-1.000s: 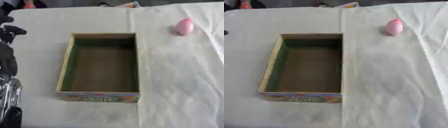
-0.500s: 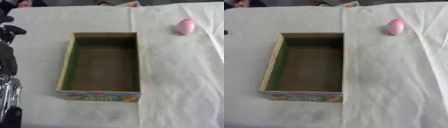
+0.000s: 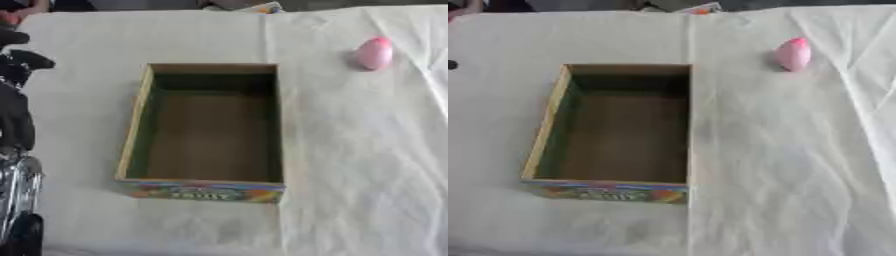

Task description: Pick up objects on the table and place them in the box.

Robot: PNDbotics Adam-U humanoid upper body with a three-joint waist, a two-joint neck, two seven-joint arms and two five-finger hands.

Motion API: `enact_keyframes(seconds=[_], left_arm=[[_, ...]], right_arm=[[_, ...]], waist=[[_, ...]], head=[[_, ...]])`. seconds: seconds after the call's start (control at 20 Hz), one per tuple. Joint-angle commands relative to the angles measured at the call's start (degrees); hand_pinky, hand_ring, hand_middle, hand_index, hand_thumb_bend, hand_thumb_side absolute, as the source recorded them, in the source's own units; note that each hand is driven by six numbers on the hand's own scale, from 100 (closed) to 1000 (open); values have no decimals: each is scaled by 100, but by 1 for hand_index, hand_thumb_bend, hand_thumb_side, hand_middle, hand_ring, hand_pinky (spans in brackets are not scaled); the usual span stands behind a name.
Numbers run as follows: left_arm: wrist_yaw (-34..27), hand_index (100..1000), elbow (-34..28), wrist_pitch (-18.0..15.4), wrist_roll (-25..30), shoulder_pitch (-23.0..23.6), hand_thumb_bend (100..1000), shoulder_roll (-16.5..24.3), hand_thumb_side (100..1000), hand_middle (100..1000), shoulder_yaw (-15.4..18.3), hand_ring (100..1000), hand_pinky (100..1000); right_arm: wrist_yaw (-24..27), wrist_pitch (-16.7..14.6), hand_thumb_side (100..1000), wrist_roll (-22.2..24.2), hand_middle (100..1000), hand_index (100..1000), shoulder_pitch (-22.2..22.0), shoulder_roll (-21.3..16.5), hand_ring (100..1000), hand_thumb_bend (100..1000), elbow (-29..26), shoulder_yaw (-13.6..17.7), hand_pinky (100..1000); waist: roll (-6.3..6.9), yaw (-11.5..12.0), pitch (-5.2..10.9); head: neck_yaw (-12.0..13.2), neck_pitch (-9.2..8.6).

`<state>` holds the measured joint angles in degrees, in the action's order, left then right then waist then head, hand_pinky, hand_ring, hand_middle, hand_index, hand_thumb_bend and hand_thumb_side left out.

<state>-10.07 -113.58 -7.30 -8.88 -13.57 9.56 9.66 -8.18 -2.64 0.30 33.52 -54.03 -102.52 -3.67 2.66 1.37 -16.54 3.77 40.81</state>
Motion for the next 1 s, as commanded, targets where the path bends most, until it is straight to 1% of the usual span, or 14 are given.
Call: enact_keyframes(seconds=[0.05, 0.15, 0.35, 0.4, 0.45, 0.5, 0.55, 0.6, 0.65, 0.75, 0.8, 0.85, 0.9, 1.0], left_arm=[[-25, 726, -101, 1, 41, -52, 100, 116, 913, 564, -36, 473, 547], [-39, 726, -101, 6, 59, -59, 100, 105, 913, 564, -52, 473, 547], [-50, 726, -101, 9, 70, -58, 100, 99, 913, 564, -53, 473, 547], [-51, 726, -100, 12, 77, -63, 100, 106, 914, 564, -62, 474, 547], [-55, 726, -98, 17, 88, -67, 100, 110, 914, 564, -75, 474, 547], [-59, 726, -95, 21, 94, -66, 100, 111, 914, 564, -81, 474, 547], [-63, 726, -93, 22, 95, -64, 100, 111, 914, 564, -81, 474, 547], [-66, 726, -91, 23, 94, -62, 100, 113, 914, 564, -81, 474, 547], [-69, 726, -88, 23, 93, -61, 100, 114, 914, 564, -81, 474, 547], [-70, 726, -82, 26, 99, -58, 100, 115, 915, 564, -88, 474, 547], [-70, 726, -80, 27, 103, -57, 100, 116, 915, 564, -91, 474, 547], [-70, 726, -78, 27, 105, -57, 100, 118, 919, 564, -92, 474, 547], [-70, 726, -78, 27, 105, -57, 100, 120, 914, 565, -92, 474, 547], [-71, 726, -75, 27, 105, -53, 100, 123, 915, 565, -93, 474, 547]], right_arm=[[-273, -54, 1000, 243, 825, 934, 265, -607, 832, 779, 356, -290, 691], [-427, -183, 1000, 397, 825, 934, 375, -809, 832, 779, 605, -391, 691], [-741, -488, 1000, 711, 825, 934, 514, -808, 832, 779, 939, -353, 691], [-817, -513, 815, 787, 841, 983, 491, -836, 860, 859, 1018, -377, 714], [-896, -490, 815, 866, 841, 983, 487, -866, 860, 859, 1126, -458, 714], [-976, -467, 770, 946, 844, 981, 528, -862, 861, 879, 1245, -564, 714], [-1061, -458, 756, 1031, 844, 980, 596, -835, 861, 886, 1377, -674, 715], [-1145, -472, 708, 1115, 844, 969, 666, -798, 860, 909, 1512, -756, 715], [-1234, -508, 682, 1204, 846, 949, 735, -756, 859, 917, 1654, -812, 715], [-1409, -625, 655, 1379, 845, 937, 857, -681, 859, 929, 1939, -879, 715], [-1495, -701, 628, 1465, 838, 922, 915, -642, 858, 935, 2078, -897, 715], [-1588, -789, 579, 1558, 837, 915, 975, -599, 860, 943, 2229, -914, 718], [-1681, -879, 586, 1651, 837, 913, 1034, -557, 862, 939, 2380, -933, 720], [-1869, -1066, 551, 1839, 837, 893, 1158, -469, 865, 916, 2686, -960, 723]], waist=[[-30, 34, 130], [-29, 68, 134], [-23, 73, 139], [-47, 93, 142], [-61, 118, 148], [-67, 130, 153], [-68, 134, 158], [-68, 133, 161], [-68, 130, 163], [-69, 123, 165], [-69, 120, 165], [-68, 118, 165], [-68, 117, 166], [-70, 115, 166]], head=[[-67, 7], [-109, -2], [-117, -1], [-154, -48], [-186, -74], [-204, -94], [-210, -108], [-214, -119], [-218, -124], [-226, -129], [-229, -130], [-232, -134], [-233, -136], [-232, -138]])
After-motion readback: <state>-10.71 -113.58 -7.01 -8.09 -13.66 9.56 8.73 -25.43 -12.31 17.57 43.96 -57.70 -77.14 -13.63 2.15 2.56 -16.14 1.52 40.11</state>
